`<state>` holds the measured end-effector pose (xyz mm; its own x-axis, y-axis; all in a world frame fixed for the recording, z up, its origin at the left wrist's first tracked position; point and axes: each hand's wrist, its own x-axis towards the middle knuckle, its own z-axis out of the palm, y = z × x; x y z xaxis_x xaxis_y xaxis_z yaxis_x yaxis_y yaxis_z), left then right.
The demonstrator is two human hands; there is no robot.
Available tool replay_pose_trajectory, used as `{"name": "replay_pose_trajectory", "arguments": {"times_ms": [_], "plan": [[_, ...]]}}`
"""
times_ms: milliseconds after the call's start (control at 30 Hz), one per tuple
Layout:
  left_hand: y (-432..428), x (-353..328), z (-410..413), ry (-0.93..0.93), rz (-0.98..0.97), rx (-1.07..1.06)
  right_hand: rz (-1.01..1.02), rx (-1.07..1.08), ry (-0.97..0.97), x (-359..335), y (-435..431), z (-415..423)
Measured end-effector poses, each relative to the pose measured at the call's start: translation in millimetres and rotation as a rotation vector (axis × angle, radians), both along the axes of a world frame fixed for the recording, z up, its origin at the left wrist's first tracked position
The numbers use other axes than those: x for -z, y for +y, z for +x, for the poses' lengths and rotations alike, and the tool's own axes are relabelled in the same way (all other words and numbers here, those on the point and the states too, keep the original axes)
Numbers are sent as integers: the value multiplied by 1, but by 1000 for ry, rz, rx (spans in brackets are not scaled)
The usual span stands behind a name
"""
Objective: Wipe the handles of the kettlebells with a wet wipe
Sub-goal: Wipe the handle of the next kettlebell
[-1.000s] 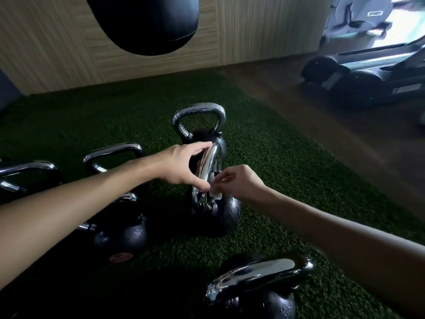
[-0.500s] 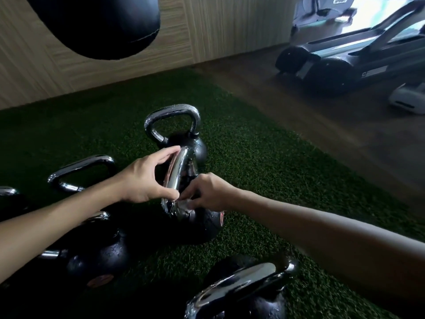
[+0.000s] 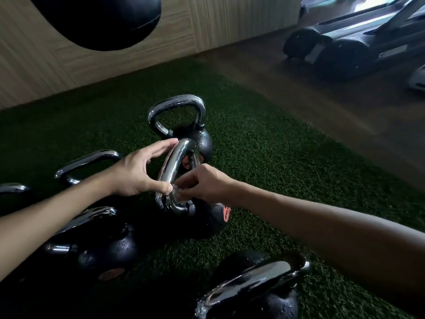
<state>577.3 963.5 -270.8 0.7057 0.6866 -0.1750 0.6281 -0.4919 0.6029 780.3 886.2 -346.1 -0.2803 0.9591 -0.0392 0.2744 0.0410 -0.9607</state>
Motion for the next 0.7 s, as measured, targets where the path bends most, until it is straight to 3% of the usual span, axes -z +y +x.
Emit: {"name": "replay_pose_trajectory", "arguments": {"times_ms": [167, 333, 533, 700], "plan": [[2, 0, 1, 2, 3, 18, -138, 311, 234, -6, 3, -7], [5, 2, -2, -10, 10, 30, -62, 368, 132, 0, -3, -12], [8, 2, -3, -1, 51, 41, 149, 623, -94, -3, 17, -17], [8, 3, -4, -25, 45, 45, 142, 749, -109, -1, 16, -22]]}}
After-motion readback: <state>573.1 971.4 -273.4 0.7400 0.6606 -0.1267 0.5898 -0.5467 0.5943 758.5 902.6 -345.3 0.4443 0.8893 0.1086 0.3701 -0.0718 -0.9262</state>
